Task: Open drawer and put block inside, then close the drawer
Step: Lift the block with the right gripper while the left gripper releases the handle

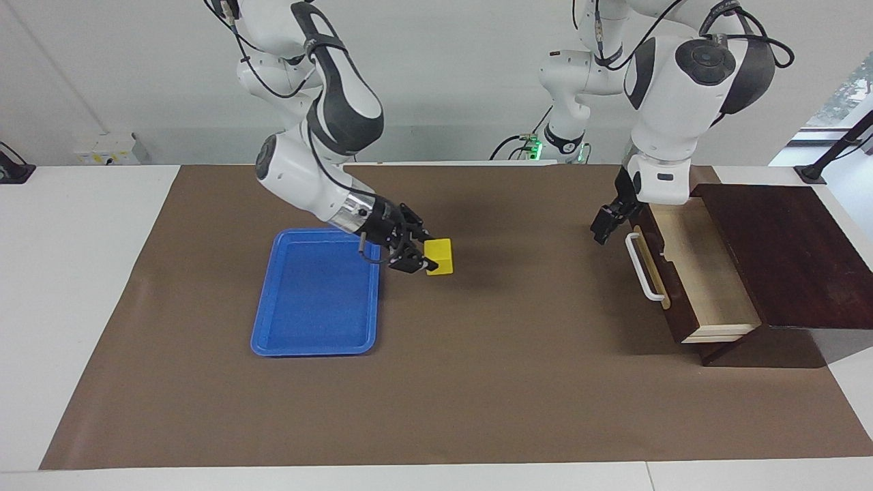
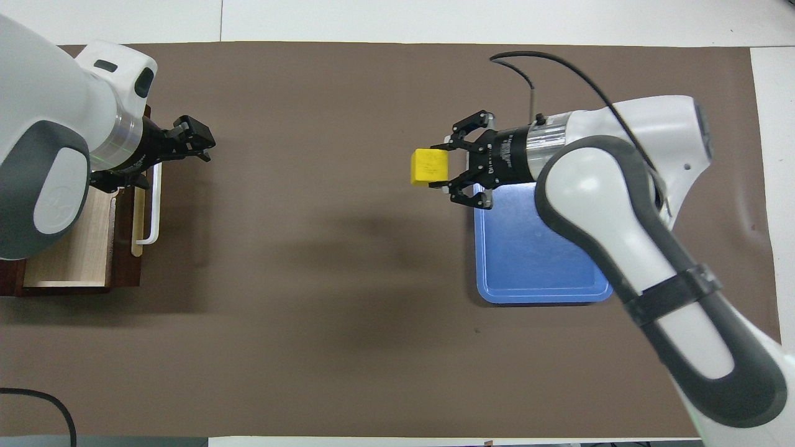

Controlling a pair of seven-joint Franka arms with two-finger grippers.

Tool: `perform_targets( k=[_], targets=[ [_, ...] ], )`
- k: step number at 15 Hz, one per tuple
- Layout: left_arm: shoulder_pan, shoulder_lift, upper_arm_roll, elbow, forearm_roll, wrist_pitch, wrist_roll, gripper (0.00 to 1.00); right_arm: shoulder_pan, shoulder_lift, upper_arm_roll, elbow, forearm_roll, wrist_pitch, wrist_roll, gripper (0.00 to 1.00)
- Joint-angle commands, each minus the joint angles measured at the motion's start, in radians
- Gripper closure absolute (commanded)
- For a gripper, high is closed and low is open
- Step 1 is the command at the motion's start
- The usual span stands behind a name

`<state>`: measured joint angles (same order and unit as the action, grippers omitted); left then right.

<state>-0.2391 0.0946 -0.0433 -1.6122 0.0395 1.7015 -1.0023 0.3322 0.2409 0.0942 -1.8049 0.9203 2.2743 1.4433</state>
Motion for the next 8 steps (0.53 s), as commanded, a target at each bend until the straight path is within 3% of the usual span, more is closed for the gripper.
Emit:
perform_targets(
  k=[1,4,8],
  targets=[
    [-0.035,-0.012,0.002,-0.003,-0.041,-0.025,-0.358,0.00,0.069,0.004,-0.002,0.007,-0.021,0.066,0.081,1.00],
    [-0.065,0.005,0.002,0.035,-0.041,-0.011,-0.684,0.00,0.125,0.000,0.001,-0.014,-0.020,0.094,0.158,1.00],
    [-0.068,0.002,-0.003,0.022,-0.064,0.038,-0.809,0.00,0.172,0.014,0.002,-0.022,-0.018,0.097,0.189,1.00]
  ],
)
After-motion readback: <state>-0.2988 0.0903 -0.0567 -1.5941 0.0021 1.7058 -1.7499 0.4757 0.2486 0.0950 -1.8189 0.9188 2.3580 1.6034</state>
